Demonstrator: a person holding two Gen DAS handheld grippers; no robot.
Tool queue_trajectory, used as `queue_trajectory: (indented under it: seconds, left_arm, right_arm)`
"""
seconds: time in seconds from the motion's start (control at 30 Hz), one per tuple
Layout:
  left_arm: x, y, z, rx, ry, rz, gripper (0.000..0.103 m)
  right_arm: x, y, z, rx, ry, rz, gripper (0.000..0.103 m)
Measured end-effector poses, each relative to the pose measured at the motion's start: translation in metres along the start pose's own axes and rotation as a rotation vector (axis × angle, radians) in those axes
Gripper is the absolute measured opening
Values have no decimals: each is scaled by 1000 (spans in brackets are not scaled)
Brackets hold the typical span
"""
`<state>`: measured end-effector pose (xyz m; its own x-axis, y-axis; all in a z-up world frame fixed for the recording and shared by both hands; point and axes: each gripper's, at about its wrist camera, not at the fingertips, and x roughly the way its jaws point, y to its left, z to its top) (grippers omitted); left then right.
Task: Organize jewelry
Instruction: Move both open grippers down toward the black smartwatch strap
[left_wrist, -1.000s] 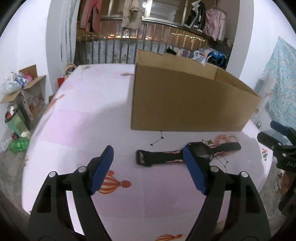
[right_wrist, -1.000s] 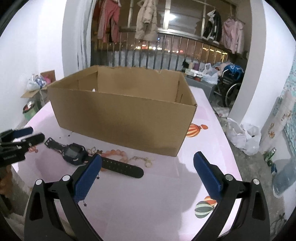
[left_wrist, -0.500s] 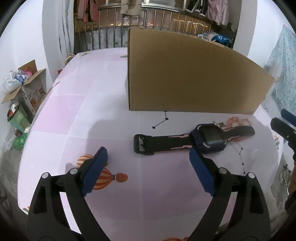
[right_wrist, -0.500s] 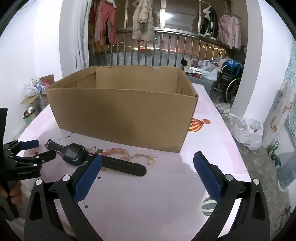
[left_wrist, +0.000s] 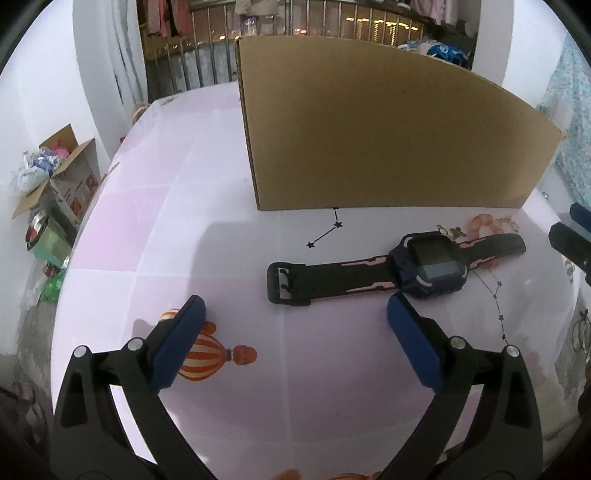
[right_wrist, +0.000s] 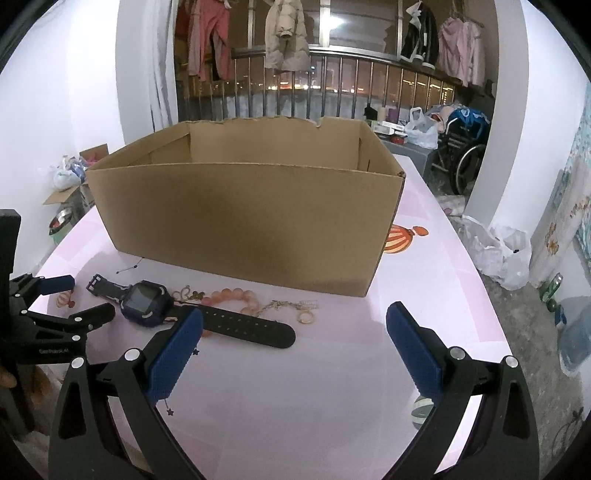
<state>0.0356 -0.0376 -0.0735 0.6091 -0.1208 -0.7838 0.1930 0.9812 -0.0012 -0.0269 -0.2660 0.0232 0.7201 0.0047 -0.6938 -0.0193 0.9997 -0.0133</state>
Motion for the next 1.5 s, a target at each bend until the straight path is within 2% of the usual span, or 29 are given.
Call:
queue_trajectory:
  seconds: [0.57,0.77,0.83,0.9,1.0,1.13,1.23,1.37,1.43,1.5]
  left_arm:
    - [0,0,2,5,6,2,95]
    - [-1,4,0,25,-20,-19,96]
    - [-3,9,0,20,-43,-17,96]
    - [-11,16,-1,-8,-84,-54,96]
    - [-25,28,-3,-43,-157,-97,95]
    - [-37,39,-2,-75,-221,-160,94]
    - [-42,39,-2,-66,-252,-223,84]
    - [-31,32,-1,-47,-211,-268,66]
    - [-25,32,1,-61,-188,-275,62]
    - [-18,37,6,-86,-166,-281,57]
  right_arm:
    - [-4,-1,1,9,2,-33,97]
    - [-1,-2,2,16,21,-6,97]
    - [-5,-2,3,13,-3,5,97]
    - [-11,-3,3,11,-29,17,96]
    - [-14,-5,2,23,-37,39,91]
    - [-8,-13,3,78,14,93,77]
    - [-4,-15,1,105,32,107,67]
    - [3,-20,-4,149,73,149,57]
    - [6,-22,-5,167,92,175,51]
    - [9,-23,-6,185,110,192,49]
